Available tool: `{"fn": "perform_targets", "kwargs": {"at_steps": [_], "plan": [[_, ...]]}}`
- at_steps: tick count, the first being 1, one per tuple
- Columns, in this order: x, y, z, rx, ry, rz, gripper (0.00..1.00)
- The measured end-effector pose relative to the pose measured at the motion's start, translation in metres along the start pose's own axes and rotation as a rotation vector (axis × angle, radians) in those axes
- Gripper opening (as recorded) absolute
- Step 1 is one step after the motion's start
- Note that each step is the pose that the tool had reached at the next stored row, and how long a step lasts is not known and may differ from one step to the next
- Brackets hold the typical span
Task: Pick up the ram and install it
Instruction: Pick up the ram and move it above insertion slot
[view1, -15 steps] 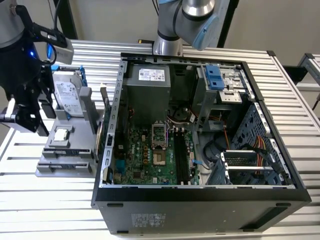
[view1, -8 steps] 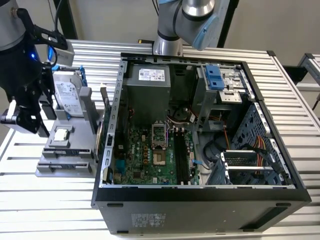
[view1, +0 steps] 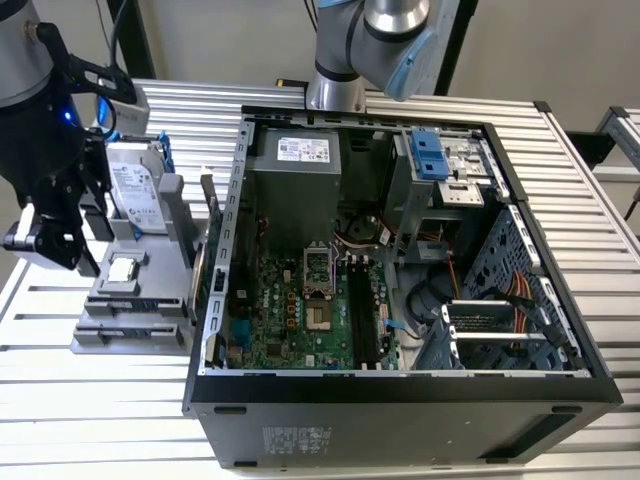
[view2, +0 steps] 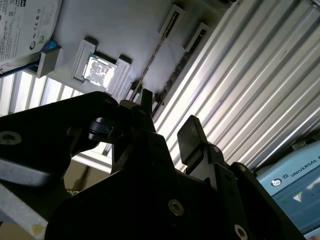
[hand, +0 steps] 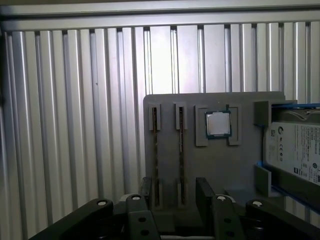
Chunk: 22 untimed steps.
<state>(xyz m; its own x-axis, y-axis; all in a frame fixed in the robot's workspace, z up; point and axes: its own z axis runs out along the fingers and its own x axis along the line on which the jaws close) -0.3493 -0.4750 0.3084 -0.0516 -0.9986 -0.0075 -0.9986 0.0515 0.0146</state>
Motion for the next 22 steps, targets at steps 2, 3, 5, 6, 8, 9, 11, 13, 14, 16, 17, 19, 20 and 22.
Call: {"fn": "perform_targets", "kwargs": {"at_steps": [2,3,5,6,8,9,11,13,14,16,17,19,20,22], "plan": [[0.0,0.0,0.0008,-0.0002,0.0002,0.0,1.0],[0.0,0.0,0.0012,-0.0002,0.0003,0.0,1.0],[0.0,0.0,0.0021,-0.0003,0.0004,0.0,1.0],[0.0,0.0,0.0025,-0.0004,0.0005,0.0,1.0],[0.0,-0.0001,0.0033,-0.0005,0.0008,0.0,1.0],[0.0001,0.0,0.0038,-0.0006,0.0009,0.0,1.0],[0.0001,-0.0001,0.0046,-0.0007,0.0011,0.0,1.0],[0.0,-0.0001,0.0054,-0.0007,0.0013,0.0,1.0],[0.0,-0.0001,0.0058,-0.0008,0.0014,0.0,1.0],[0.0001,-0.0001,0.0065,-0.0009,0.0016,0.0,1.0],[0.0001,-0.0001,0.0069,-0.001,0.0016,0.0,1.0],[0.0001,-0.0001,0.0077,-0.001,0.0016,0.0,1.0],[0.0,-0.0001,0.0082,-0.0009,0.0015,0.0,1.0],[0.0001,-0.0001,0.0091,-0.001,0.0016,0.0,1.0]]}}
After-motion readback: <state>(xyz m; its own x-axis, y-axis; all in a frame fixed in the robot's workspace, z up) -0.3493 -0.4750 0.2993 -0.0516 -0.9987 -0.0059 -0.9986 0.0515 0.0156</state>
